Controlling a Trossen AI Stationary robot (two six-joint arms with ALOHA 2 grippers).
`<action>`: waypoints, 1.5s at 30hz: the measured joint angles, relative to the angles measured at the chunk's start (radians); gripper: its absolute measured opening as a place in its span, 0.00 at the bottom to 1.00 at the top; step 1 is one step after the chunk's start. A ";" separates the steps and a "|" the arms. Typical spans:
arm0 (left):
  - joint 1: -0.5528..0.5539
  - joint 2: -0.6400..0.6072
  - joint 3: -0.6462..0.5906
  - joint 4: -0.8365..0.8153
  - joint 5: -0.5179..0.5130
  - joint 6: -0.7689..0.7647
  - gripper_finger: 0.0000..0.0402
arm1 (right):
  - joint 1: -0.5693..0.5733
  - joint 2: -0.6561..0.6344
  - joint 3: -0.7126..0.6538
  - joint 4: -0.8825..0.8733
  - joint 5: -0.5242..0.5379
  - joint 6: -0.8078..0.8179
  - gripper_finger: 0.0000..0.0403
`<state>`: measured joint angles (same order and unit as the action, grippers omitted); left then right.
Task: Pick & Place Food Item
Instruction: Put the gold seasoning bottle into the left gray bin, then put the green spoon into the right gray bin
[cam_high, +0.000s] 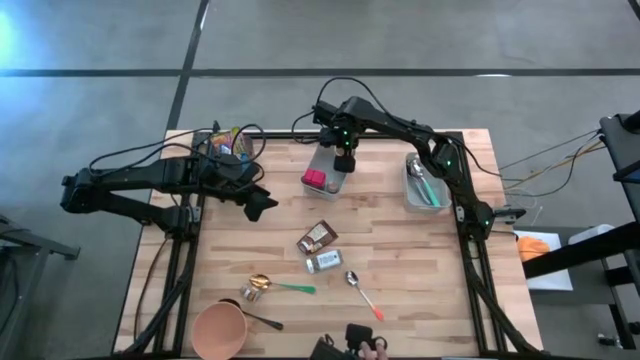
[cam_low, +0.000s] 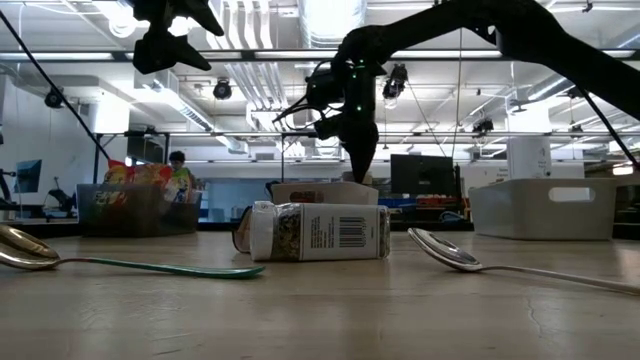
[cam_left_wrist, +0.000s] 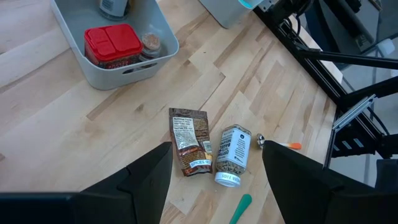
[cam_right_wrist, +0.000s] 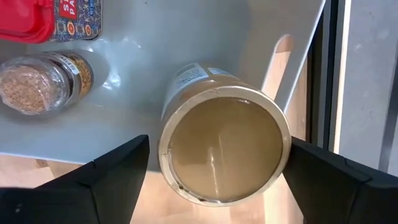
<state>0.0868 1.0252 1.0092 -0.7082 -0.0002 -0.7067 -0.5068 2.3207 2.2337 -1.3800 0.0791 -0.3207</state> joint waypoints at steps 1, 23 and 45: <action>0.000 0.000 0.000 0.000 0.000 0.000 0.63 | 0.000 -0.001 0.000 0.000 0.000 0.002 0.86; 0.000 0.000 0.000 0.000 0.000 0.000 0.63 | 0.019 -0.143 0.118 -0.129 -0.009 0.151 0.86; 0.000 0.000 0.000 0.000 0.000 0.000 0.63 | 0.097 -0.628 -0.145 -0.037 -0.310 0.368 0.86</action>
<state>0.0868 1.0252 1.0092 -0.7082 -0.0002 -0.7067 -0.4094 1.6931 2.0883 -1.4173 -0.2308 0.0473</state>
